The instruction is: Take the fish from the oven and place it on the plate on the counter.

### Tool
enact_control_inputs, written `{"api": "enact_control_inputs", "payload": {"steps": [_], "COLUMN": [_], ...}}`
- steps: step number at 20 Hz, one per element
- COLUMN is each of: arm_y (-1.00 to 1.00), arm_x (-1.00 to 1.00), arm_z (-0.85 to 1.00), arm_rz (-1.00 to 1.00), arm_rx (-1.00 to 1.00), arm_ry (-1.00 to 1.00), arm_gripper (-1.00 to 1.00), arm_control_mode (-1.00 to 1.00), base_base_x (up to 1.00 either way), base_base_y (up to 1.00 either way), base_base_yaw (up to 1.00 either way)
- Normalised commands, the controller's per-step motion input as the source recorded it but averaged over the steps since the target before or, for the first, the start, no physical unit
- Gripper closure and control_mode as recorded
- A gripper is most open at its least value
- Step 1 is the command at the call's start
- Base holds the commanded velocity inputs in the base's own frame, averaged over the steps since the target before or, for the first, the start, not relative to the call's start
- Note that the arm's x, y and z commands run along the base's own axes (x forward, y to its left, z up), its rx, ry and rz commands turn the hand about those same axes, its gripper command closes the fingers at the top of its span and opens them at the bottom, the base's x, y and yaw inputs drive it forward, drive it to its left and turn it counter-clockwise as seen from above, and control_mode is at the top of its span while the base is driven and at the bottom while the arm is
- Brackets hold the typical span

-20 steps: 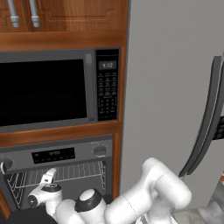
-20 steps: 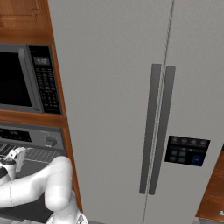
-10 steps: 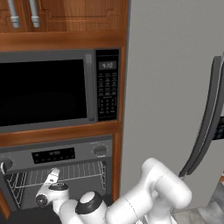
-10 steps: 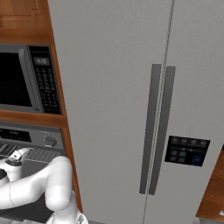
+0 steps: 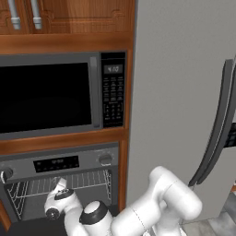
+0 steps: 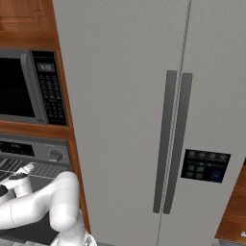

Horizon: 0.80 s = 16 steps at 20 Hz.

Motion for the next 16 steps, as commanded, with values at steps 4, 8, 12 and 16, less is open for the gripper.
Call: {"api": "enact_control_inputs", "payload": {"steps": [4, 8, 12, 16], "arm_y": [0.1, 0.09, 0.04, 0.0], "arm_x": [0.13, 0.0, 0.0, 0.0], "arm_z": [-0.83, -0.68, -0.54, -0.37], "arm_rz": [0.0, 0.0, 0.0, 0.0], "arm_rx": [0.23, 0.27, 0.11, 0.01], "arm_ry": [-0.31, -0.23, -0.1, -0.1], "arm_gripper": [-1.0, 1.0, 1.0, 1.0], "arm_control_mode": [-1.0, -1.0, -1.0, -1.0], "base_base_x": [0.0, 0.0, 0.0, 0.0], "base_base_y": [0.0, 0.0, 0.0, 0.0], "base_base_yaw": [0.0, 0.0, 0.0, 0.0]}}
